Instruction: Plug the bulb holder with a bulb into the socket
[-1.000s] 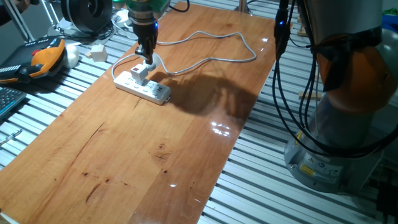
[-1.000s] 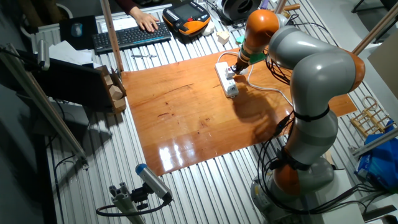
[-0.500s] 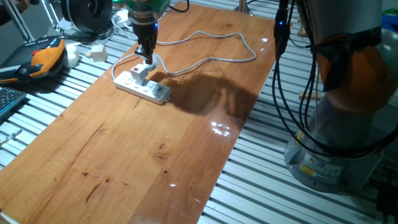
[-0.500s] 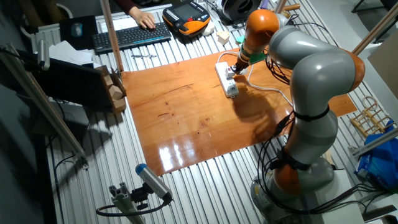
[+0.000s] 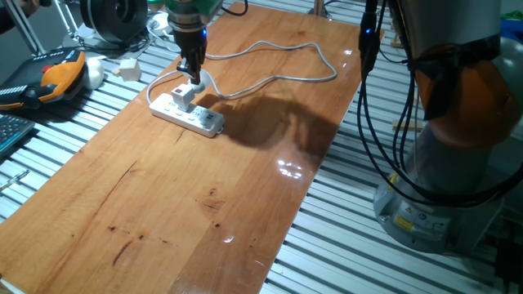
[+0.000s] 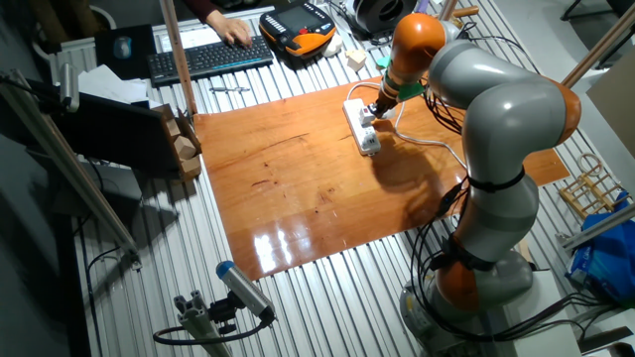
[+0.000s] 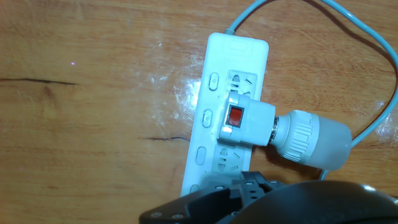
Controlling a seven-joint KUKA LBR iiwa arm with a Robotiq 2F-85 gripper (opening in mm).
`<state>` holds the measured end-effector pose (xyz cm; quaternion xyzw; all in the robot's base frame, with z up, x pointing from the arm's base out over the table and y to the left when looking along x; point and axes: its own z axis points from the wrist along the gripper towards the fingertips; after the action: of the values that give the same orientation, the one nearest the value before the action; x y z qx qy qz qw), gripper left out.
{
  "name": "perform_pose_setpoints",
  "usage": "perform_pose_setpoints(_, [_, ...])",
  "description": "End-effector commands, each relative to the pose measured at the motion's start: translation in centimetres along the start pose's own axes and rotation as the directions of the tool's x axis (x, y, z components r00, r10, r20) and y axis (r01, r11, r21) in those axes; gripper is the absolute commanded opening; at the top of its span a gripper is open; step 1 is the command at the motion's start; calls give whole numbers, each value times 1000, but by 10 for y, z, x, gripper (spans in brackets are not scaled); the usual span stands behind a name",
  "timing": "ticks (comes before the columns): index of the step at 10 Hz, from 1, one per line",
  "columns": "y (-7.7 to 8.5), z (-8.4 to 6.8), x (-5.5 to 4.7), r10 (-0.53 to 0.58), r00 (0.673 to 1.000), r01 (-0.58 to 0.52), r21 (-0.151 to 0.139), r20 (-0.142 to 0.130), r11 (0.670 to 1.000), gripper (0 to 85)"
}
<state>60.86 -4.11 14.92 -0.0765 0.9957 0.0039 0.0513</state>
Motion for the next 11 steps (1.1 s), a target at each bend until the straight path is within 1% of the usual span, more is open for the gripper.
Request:
perform_pose_setpoints(1, [0,0,0,0,1000,0,5,4,1000,0])
perform_pose_setpoints(11, [-1,0,-1,-4,1000,4,-6,-7,1000,0])
